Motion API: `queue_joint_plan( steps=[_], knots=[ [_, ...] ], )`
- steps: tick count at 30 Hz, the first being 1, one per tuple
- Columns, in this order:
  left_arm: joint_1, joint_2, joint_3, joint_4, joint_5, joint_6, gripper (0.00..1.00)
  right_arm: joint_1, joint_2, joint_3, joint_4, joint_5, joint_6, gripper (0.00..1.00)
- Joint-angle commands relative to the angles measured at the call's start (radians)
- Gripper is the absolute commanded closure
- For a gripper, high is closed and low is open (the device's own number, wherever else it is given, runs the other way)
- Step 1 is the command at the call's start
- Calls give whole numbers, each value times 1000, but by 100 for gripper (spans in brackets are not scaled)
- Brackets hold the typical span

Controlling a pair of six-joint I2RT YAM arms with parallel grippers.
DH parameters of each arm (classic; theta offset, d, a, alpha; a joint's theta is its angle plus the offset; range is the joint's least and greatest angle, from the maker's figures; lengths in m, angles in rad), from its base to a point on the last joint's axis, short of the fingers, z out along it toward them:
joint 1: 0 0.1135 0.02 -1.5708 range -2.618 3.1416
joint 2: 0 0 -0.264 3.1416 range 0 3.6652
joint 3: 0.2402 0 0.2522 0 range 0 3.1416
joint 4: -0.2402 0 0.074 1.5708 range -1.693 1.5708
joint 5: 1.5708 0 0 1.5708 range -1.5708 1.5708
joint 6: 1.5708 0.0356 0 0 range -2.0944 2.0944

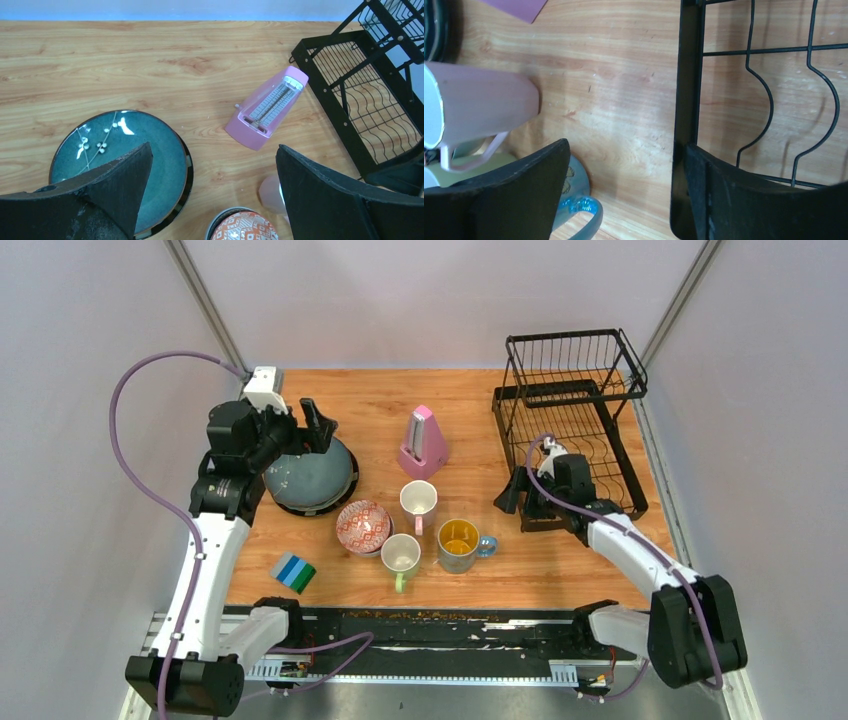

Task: Load the mixed dishes into the dish rack
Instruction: Move the dish rack to the center of the board.

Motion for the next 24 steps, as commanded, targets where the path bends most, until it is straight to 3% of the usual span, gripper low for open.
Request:
queue_joint_plan(
  steps=[1, 4, 8, 13, 22, 24],
  knots=[
    [6, -33, -12, 13, 14, 8, 0, 11, -106, -72, 27, -176, 55, 28],
    [7, -38, -17, 15, 21, 14, 0, 11, -162, -105, -14, -165, 77, 33],
    [6, -37, -20, 17, 32, 24, 0, 11, -264, -67, -98, -109, 90, 32],
    [7, -21, -17, 27, 44, 24, 0, 12, -325, 154, -107, -11, 64, 22],
    [8, -6, -19, 30, 54, 28, 0, 4, 43, 788, -208, 172, 9, 8],
    [6, -3, -20, 26, 48, 33, 0, -25, 145, 900, -212, 138, 16, 7]
  ],
)
